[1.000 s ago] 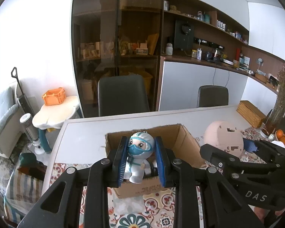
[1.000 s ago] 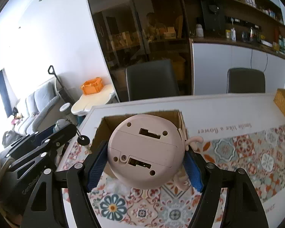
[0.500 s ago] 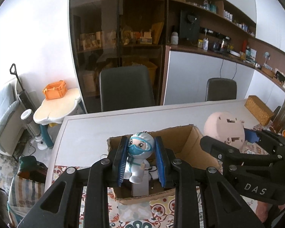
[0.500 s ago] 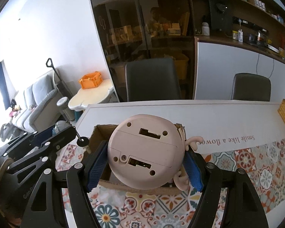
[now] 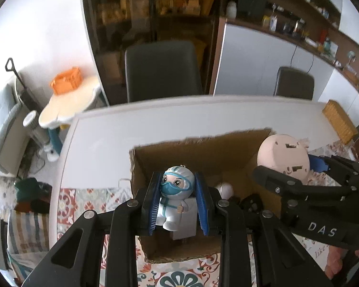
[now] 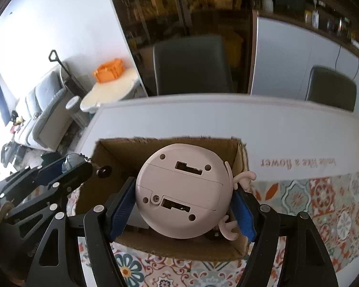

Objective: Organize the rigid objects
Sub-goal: 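Carry the figurine and pink device over the box with both grippers, then open both grippers to drop the figurine and pink device into the box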

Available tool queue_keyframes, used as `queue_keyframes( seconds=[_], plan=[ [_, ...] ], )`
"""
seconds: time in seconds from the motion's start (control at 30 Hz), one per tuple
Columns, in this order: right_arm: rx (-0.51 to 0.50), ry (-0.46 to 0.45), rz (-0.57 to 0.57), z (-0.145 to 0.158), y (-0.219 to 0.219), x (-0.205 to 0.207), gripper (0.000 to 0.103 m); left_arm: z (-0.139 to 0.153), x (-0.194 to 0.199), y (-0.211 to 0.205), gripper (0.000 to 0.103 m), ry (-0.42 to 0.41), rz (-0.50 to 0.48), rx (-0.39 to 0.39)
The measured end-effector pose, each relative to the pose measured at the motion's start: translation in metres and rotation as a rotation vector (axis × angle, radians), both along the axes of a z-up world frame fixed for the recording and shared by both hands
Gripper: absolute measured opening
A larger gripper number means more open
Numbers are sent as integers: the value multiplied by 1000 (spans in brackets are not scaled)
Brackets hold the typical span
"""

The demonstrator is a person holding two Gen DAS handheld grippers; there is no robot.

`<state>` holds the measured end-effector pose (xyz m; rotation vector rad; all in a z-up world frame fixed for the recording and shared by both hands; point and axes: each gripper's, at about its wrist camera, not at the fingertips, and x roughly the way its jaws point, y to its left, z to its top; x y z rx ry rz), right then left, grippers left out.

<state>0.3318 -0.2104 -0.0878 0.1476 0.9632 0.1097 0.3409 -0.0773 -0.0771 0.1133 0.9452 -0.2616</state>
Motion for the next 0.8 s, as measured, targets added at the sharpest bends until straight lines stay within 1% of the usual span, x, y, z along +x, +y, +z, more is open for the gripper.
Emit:
queue_keyframes(
  seconds=[0.07, 0.23, 0.3, 0.33, 0.37, 0.43, 0.5, 0.53, 0.57, 0.6, 0.7, 0.77, 0.8],
  plan=[
    [2, 46, -1, -11, -2, 8, 74, -7, 1, -2, 28, 18, -3, 15],
    [-13, 89, 8, -25, 0, 13, 74, -12, 1, -3, 29, 28, 1, 32],
    [-23, 101, 12, -28, 1, 15, 74, -11, 1, 0, 33, 33, 16, 41],
    [-26, 106, 17, -29, 3, 16, 74, -10, -1, 3, 40, 36, 36, 43],
    [-28, 110, 19, -30, 4, 16, 74, -8, -2, 7, 50, 34, 57, 44],
    [-35, 123, 14, -31, 4, 18, 75, -4, -3, 13, 62, 24, 88, 47],
    [-58, 145, 5, -33, 7, 20, 75, 1, -9, 22, 64, 3, 119, 52],
    [-65, 144, 1, -32, 7, 19, 75, 3, -12, 25, 67, -3, 133, 52],
    [-66, 131, -6, -29, 7, 19, 77, 4, -15, 28, 70, -7, 145, 54],
    [-70, 119, -17, -26, 7, 17, 80, 5, -18, 30, 72, -13, 156, 56],
    [-88, 88, -40, -18, 6, 6, 82, 14, -36, 37, 79, -44, 164, 40],
    [-106, 56, -57, -8, 7, -9, 82, 21, -48, 39, 91, -71, 170, 32],
    [-110, 42, -59, -4, 7, -16, 82, 26, -56, 40, 93, -94, 173, 32]
  ],
)
